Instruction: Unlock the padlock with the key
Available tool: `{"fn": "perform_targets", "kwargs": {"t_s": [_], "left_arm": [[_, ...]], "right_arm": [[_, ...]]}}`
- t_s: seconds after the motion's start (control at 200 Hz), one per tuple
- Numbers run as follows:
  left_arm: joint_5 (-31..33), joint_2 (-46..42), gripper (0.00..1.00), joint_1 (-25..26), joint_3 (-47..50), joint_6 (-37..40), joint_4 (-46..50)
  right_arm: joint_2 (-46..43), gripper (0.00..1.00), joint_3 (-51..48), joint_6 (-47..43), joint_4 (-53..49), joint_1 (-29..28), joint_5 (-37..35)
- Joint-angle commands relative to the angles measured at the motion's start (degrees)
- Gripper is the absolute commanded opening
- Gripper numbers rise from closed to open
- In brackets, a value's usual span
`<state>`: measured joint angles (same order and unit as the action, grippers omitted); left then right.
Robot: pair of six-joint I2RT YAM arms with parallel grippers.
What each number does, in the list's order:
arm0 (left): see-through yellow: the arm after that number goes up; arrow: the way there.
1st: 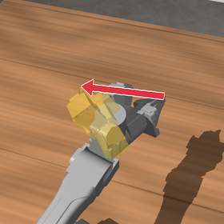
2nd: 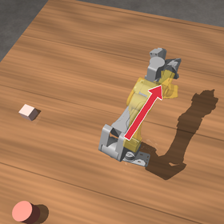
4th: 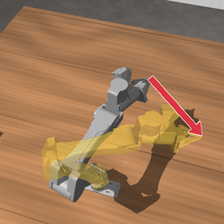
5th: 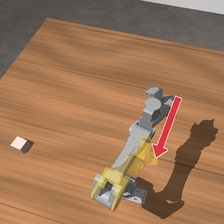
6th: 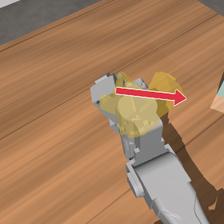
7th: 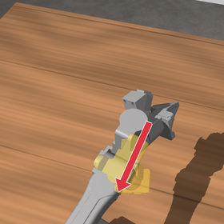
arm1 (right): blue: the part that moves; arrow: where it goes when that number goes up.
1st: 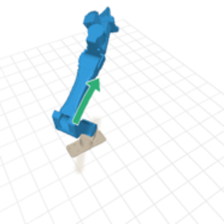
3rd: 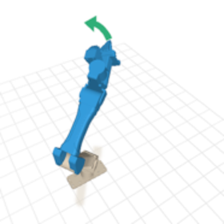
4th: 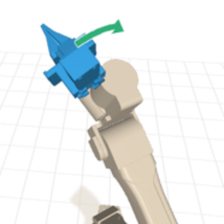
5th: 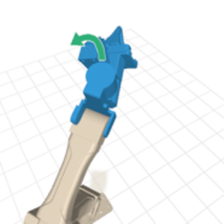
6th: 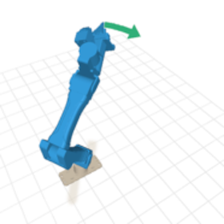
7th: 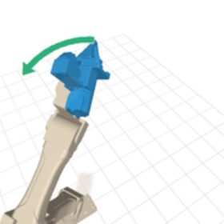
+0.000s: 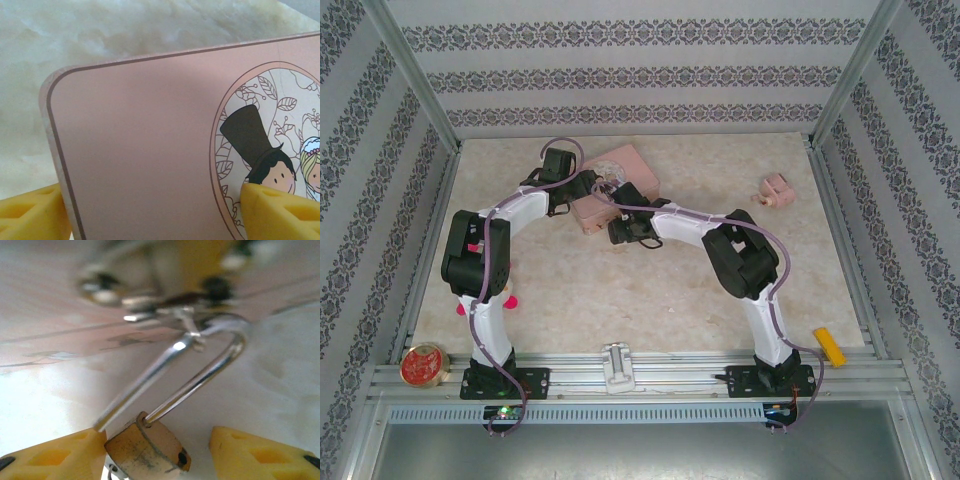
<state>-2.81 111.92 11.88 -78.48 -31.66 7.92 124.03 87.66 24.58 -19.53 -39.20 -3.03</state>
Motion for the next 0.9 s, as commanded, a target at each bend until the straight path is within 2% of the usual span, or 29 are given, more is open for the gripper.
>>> {"fn": "perform_targets", "kwargs": {"t_s": [0.0,0.095,0.255,0.38,0.64,0.895], "left_arm": [[-0.9,0.1,0.81,-0.6,-0.4,1.7,-0.2],[-0.8,-0.4,0.81,-0.7,-0.1,1.8,-0.1],[-0.9,-0.9,0.81,-0.9,0.7,1.6,-0.5],[-1.1,-0.9,0.82,-1.0,1.1,1.3,-0.6],[-1.6,-1.2,0.81,-1.1,1.2,0.8,-0.9],[-1.8,-1.5,0.82,-1.1,1.3,0.2,-1.0]], "right_arm": [[-2.8,0.59,-2.3,4.3,-4.2,1.4,-8.8],[-4.7,0.6,-3.9,5.5,-3.6,1.4,-9.8],[-6.0,0.6,-4.9,4.0,-1.0,1.4,-5.9],[-5.2,0.61,-4.1,1.9,0.9,1.4,-2.1],[-2.6,0.61,-2.9,2.2,1.8,2.6,0.0],[-2.4,0.56,-5.8,2.3,3.3,3.3,1.4]]}}
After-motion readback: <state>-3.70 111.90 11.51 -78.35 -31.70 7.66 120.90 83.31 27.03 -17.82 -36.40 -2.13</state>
